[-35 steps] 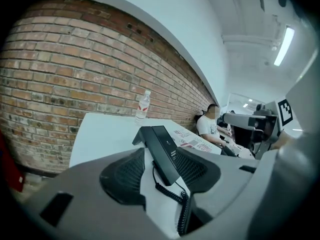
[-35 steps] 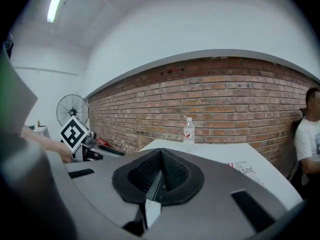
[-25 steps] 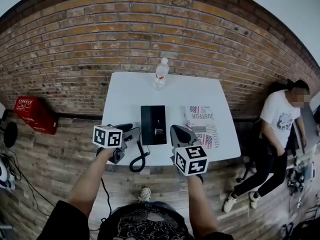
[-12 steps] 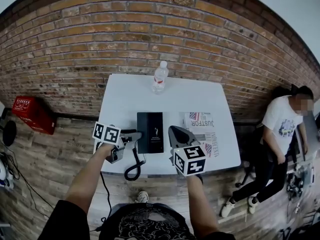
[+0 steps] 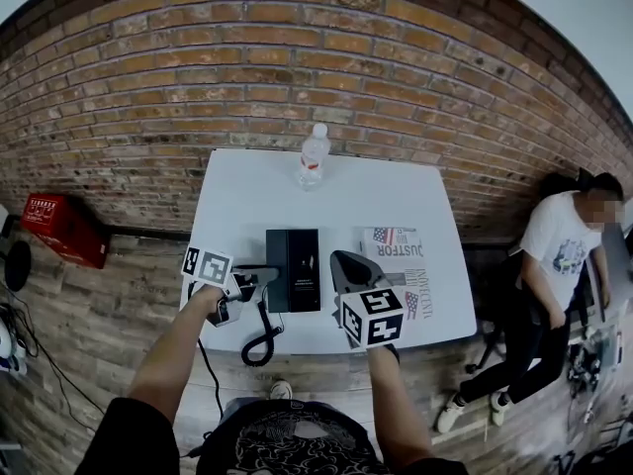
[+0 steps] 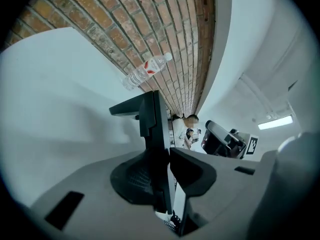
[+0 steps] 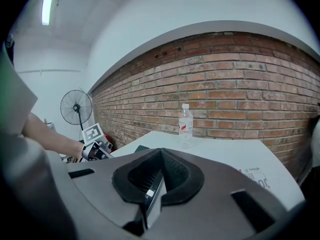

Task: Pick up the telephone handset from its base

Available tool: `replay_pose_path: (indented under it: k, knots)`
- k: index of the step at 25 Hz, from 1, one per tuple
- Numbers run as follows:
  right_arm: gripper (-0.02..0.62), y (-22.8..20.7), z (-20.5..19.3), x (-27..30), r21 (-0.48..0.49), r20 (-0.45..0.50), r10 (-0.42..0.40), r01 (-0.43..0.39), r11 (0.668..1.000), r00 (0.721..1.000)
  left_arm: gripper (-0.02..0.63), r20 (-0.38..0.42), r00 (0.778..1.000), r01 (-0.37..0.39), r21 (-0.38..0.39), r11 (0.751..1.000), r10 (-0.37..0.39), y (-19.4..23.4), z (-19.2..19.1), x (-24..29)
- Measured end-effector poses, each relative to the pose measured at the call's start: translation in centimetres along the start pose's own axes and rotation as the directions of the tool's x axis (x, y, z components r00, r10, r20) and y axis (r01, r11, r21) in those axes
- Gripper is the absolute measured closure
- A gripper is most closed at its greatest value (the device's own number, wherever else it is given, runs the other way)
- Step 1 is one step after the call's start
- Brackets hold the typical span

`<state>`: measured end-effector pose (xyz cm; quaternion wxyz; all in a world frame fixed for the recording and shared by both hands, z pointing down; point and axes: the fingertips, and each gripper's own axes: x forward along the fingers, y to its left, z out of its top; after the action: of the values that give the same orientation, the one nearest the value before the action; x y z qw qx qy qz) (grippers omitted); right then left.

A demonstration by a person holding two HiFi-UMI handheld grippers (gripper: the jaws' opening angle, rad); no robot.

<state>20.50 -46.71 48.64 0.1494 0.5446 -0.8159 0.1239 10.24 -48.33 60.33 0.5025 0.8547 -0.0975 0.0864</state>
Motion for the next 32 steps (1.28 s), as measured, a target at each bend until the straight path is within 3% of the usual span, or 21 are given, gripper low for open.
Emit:
replay_pose_path:
  k: [11,24,32]
  knots:
    - [0.595,0.5,-0.4,1.0,0.007,-0.002,0.028,-0.028,1.0,1.0,0.522,0.012,1.0,0.007,-0.068,0.998,-0.007,0.1,-0.3,-0.1]
    - [0.595,-0.4,-1.0,-0.2,0.037,0.0,0.006,-0.006,0.999,1.0,0.532,0.076,0.997,0.017,-0.074,0.997,-0.011,-1.0,0.5,-0.9]
    - [0.595,0.6,-1.1,-1.7,0.067,0.016,-0.004,0.003,0.998,1.0,0.532,0.167,0.986,0.023,-0.037,0.999,-0.017,-3.7,1.5,-2.4]
